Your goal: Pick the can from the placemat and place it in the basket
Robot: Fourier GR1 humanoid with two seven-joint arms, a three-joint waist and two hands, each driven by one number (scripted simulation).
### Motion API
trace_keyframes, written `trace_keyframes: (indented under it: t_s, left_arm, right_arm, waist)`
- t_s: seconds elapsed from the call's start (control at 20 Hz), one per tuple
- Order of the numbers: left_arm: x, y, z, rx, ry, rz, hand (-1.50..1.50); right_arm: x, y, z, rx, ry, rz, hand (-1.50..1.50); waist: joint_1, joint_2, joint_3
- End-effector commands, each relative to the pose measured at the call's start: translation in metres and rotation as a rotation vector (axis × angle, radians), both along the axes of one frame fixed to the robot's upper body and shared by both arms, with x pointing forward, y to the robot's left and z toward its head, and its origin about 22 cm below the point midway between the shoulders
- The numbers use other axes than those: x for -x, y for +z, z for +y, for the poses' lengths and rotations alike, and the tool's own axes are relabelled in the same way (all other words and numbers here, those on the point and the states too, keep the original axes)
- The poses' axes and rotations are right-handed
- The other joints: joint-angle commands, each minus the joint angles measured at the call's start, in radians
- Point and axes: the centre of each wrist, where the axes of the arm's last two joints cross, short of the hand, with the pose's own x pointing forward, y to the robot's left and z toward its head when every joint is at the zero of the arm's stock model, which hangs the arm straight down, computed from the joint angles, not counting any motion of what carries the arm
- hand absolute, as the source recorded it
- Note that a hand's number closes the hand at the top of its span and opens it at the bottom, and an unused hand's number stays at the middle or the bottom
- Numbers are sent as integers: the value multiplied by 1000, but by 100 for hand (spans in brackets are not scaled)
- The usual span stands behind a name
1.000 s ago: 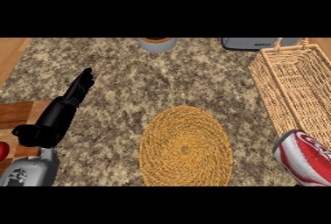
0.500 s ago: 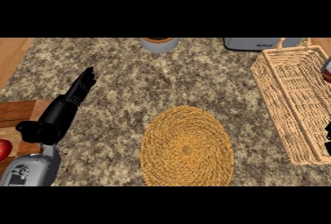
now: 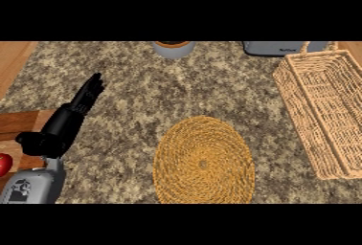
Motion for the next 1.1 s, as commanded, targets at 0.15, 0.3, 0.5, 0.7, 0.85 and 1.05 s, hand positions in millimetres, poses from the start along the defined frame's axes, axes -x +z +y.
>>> trace_keyframes:
  t_s: [0.15,0.3,0.5,0.7,0.85,1.05]
  left_arm:
    - [0,1,15,3,9,-4,0]
    - [0,-12,-5,-8,7,13,0]
    - [0,-6,10,-10,14,28,0]
    - [3,-19,9,-4,16,-20,0]
    - [7,1,-14,9,10,8,0]
    - [3,-5,9,-1,28,29,0]
  right_arm:
    - [-30,-34,-63,22,-11,-70,150]
    - [-63,-23,-56,62,-40,-93,150]
    - [-67,-63,-67,-143,-92,-137,-150]
    - [-93,-58,-58,-60,-49,-148,-150]
    - [-90,-40,-87,-56,-40,-159,-150]
    - [-89,-32,-96,-128,6,-195,-150]
  waist:
    - [-4,-2,-1]
    - [5,0,-2]
    - [-5,-3,-1]
    - [-5,-3,-2]
    - [-6,-4,-1]
    - [-14,-5,-2]
